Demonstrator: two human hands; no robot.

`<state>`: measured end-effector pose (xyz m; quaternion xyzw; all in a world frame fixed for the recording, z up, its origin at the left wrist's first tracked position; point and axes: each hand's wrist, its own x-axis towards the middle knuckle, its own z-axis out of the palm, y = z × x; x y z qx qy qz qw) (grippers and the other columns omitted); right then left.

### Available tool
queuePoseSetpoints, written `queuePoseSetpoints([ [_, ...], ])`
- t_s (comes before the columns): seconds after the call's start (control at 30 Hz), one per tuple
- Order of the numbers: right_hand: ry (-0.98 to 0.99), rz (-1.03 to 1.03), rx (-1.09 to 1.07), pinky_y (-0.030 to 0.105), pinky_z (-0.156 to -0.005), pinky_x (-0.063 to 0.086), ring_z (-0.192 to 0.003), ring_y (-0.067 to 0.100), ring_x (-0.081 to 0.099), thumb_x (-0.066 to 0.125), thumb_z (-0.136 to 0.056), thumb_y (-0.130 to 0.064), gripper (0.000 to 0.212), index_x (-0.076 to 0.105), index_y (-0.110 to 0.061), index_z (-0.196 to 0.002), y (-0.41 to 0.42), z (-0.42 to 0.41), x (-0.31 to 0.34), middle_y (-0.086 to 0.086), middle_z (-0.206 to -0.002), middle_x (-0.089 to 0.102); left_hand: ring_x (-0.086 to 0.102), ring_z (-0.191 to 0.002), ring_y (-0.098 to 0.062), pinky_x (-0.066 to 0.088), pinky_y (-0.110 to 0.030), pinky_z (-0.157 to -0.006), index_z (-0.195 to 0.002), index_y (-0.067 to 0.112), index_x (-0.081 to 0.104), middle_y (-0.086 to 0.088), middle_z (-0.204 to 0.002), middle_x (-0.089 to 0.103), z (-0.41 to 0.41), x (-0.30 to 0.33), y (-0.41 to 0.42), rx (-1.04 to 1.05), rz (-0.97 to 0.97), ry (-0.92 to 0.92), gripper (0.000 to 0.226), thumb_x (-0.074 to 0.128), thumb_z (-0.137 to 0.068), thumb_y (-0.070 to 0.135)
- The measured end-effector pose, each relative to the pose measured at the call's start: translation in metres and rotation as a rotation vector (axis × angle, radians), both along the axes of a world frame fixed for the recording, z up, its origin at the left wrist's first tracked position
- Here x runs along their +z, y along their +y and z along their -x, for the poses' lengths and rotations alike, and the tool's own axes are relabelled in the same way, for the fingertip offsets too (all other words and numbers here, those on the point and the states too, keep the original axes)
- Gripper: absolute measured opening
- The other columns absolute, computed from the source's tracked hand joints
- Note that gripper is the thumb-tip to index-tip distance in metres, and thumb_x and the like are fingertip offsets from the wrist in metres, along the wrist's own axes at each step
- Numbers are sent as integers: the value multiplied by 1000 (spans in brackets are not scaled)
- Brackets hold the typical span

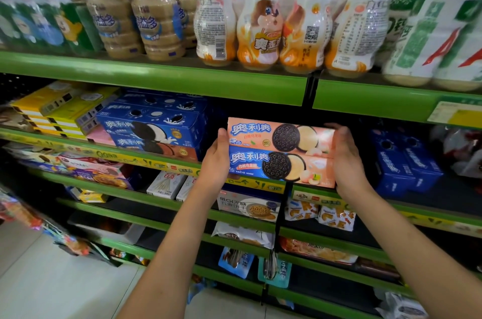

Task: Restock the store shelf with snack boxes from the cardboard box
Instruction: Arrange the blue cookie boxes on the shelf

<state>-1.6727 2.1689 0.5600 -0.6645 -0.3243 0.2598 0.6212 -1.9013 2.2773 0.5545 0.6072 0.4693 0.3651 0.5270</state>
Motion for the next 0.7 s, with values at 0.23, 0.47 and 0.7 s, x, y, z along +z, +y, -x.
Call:
queuePoseSetpoints([
  [0.23,-5,-14,8,59,-94,52,-110,28,65,29,-66,-98,66,56,-58,-111,-1,-1,-1,-2,-121,67,71,-71,-1,52,-28,-62,-99,37,61,20,-82,73,0,3,-3,9,0,7,73,20,-73,91],
  [0.47,29,-25,6,52,-75,60,-94,22,73,32,-71,-88,53,59,-58,-105,1,-3,-2,-7,-106,73,71,-70,0,53,-26,-60,-96,39,61,21,-81,73,0,5,-4,16,4,4,74,21,-67,95],
  [0.7,6,-28,-7,50,-79,60,-96,22,72,30,-75,-84,45,58,-59,-101,3,-4,-3,-9,-105,72,72,-72,-3,59,-40,-72,-96,39,62,18,-83,74,0,4,-3,4,13,-6,74,22,-68,94],
])
